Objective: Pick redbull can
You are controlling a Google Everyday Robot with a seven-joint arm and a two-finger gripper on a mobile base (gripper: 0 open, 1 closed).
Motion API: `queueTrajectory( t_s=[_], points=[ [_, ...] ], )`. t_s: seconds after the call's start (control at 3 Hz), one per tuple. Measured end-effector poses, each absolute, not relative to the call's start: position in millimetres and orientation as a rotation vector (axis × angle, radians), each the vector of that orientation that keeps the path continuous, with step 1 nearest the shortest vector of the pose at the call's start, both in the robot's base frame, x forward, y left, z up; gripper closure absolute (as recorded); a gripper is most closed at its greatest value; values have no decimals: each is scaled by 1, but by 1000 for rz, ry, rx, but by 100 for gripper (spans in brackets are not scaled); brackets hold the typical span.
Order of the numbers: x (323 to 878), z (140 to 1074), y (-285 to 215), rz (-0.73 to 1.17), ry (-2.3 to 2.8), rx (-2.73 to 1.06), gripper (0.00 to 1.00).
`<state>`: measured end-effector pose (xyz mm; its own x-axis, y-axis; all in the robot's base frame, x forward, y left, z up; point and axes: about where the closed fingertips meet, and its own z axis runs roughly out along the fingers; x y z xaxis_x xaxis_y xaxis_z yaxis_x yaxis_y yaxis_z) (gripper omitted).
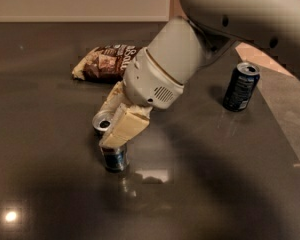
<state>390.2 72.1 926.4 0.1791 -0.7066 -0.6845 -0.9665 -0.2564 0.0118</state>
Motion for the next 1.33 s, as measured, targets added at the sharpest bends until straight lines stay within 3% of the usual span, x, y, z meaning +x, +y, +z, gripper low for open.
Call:
queueTrajectory(
  t_s=[0.33, 1.33],
  points=[
    [410, 944, 56, 810, 1602, -2011, 100],
    [451, 1015, 16, 680, 1602, -1986, 100]
  ],
)
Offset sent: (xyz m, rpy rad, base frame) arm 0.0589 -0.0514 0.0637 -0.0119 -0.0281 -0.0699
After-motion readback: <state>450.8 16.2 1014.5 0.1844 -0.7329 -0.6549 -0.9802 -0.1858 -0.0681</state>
